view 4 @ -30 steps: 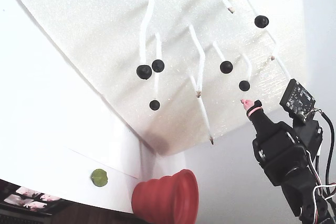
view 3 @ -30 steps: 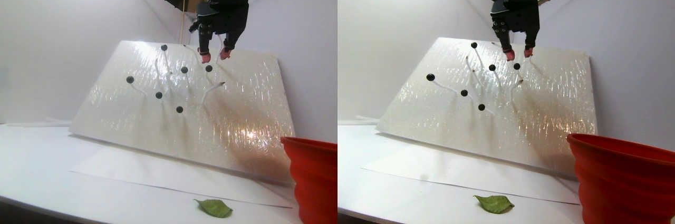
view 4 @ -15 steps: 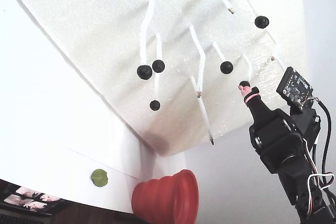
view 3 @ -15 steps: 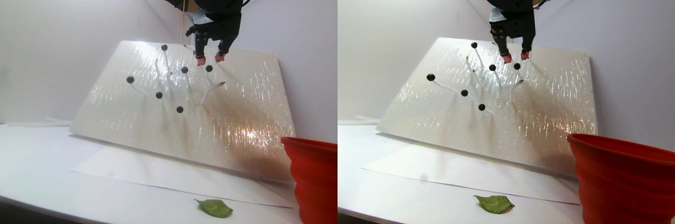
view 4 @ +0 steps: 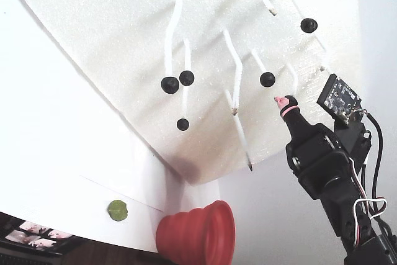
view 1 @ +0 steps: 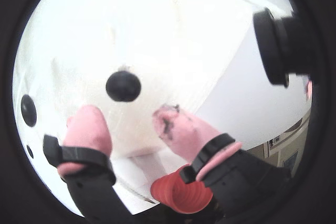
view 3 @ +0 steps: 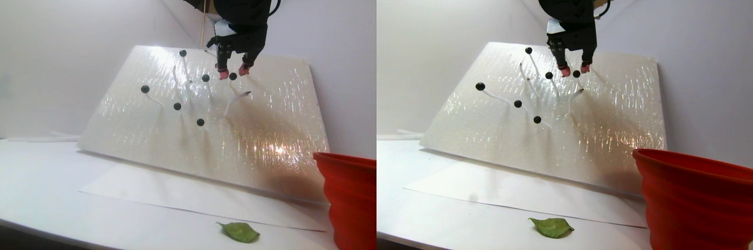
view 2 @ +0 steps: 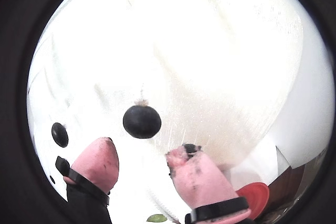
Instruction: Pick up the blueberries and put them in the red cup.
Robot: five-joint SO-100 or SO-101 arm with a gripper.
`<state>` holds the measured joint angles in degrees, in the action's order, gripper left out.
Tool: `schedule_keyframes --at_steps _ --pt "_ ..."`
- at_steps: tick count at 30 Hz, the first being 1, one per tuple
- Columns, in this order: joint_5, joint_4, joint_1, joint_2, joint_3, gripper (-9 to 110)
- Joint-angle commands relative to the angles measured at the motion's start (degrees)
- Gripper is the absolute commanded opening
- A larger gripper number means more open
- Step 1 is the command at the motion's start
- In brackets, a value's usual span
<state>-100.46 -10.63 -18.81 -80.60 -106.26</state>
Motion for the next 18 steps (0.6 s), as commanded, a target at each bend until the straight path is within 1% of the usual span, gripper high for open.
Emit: schedule_keyframes --at_steps 1,18 --pt "-0.6 -1.9 -0.4 -0.7 8.5 19" --pt "-1.0 -3.6 -0.3 2.6 11.5 19"
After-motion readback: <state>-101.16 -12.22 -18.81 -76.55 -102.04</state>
